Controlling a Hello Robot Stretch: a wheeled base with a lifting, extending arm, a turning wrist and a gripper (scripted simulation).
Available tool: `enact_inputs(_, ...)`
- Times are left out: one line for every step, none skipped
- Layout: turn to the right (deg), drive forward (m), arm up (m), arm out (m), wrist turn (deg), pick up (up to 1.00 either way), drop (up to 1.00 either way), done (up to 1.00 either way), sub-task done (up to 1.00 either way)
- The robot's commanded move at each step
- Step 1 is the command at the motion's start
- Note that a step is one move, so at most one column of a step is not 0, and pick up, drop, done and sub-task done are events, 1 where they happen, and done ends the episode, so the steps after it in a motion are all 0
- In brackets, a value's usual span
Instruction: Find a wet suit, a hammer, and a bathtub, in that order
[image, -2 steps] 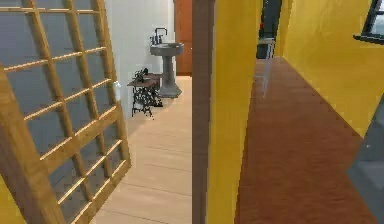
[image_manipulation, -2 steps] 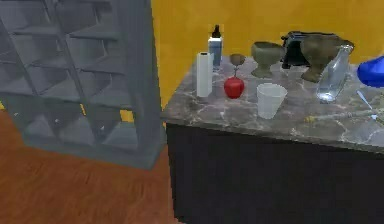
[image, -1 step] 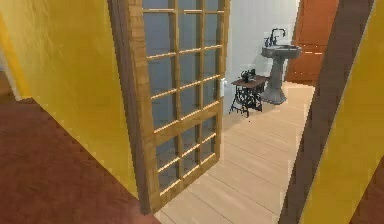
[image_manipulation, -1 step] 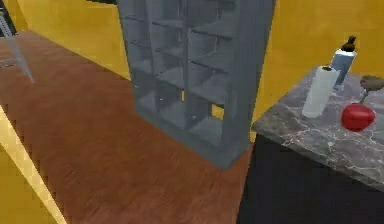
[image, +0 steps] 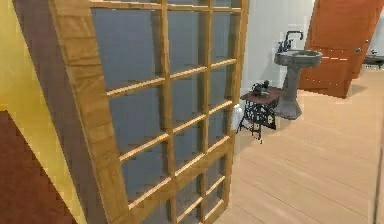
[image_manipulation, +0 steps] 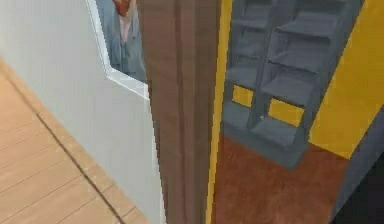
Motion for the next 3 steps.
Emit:
enact_inputs(36.0, 0.00, 0.00, 0.00, 0.0, 0.00, 0.00, 0.00, 0.00)
enact_inputs(0.0, 0.45, 0.00, 0.00, 0.0, 0.00, 0.00, 0.00, 0.00)
enact_inputs(6.0, 0.00, 0.00, 0.00, 0.0, 0.00, 0.00, 0.00, 0.00)
